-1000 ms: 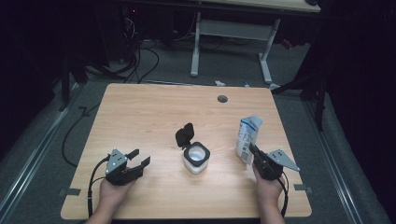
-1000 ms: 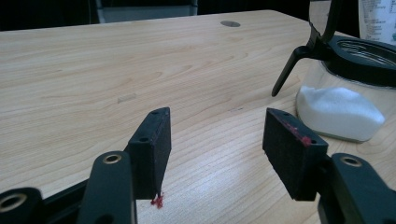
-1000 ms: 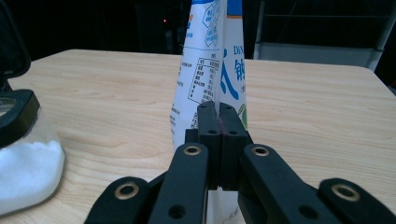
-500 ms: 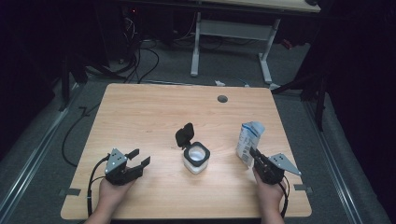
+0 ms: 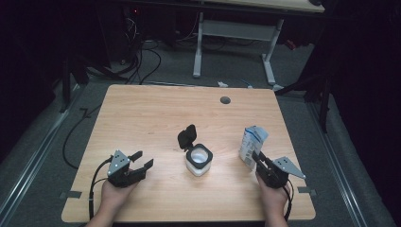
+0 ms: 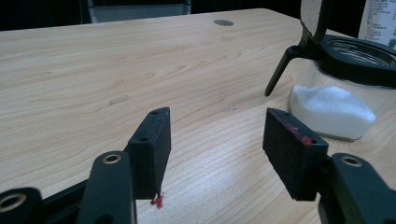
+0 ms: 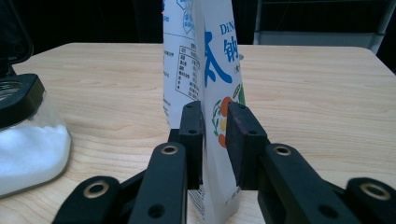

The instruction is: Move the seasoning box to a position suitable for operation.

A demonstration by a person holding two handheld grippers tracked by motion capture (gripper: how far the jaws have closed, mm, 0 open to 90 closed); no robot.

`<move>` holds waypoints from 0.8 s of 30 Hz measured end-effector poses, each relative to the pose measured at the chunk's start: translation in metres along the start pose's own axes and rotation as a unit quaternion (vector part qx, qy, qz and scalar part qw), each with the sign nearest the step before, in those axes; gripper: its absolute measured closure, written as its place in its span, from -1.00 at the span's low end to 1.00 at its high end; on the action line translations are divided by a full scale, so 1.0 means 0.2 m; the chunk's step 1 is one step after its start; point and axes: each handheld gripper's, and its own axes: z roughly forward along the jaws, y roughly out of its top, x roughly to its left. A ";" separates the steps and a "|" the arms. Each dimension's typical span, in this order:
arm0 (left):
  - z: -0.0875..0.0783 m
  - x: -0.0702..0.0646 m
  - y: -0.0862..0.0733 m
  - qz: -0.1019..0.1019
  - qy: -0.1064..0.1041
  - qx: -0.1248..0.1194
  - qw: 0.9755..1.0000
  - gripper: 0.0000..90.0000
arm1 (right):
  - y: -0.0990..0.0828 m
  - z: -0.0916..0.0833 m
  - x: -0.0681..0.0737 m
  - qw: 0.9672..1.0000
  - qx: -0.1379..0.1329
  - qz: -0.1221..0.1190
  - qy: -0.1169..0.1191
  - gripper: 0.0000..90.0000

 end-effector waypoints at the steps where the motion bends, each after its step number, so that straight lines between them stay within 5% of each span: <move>1: 0.00 0.00 0.00 0.000 0.000 0.000 1.000 -0.06 | 0.00 0.00 0.00 1.000 0.001 -0.001 0.000 0.67; 24: 0.05 0.01 0.01 -0.009 0.001 0.010 1.000 -0.05 | -0.01 -0.05 0.03 0.999 0.028 -0.024 -0.003 0.21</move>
